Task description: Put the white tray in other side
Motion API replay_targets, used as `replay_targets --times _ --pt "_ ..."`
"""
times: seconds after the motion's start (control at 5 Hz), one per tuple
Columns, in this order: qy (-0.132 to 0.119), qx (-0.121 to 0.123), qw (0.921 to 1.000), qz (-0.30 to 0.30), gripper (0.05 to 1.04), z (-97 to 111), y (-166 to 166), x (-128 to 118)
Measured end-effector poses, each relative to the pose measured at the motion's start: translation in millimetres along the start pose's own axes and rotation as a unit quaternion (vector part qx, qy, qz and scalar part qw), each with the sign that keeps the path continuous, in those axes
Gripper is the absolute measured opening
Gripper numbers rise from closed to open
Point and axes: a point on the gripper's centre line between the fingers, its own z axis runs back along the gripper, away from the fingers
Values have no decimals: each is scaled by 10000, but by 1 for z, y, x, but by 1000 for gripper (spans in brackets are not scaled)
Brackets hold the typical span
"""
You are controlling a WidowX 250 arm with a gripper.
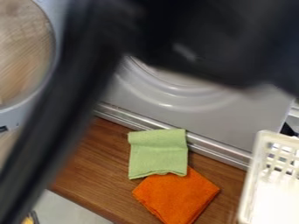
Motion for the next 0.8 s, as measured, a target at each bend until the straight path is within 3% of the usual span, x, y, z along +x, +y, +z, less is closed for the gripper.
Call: replay_targets --times 0.4,0.8 --pt "98 205 9997 -16 87 -2 2 5" --pt "-209 166 9994 239 87 -3 2 7"
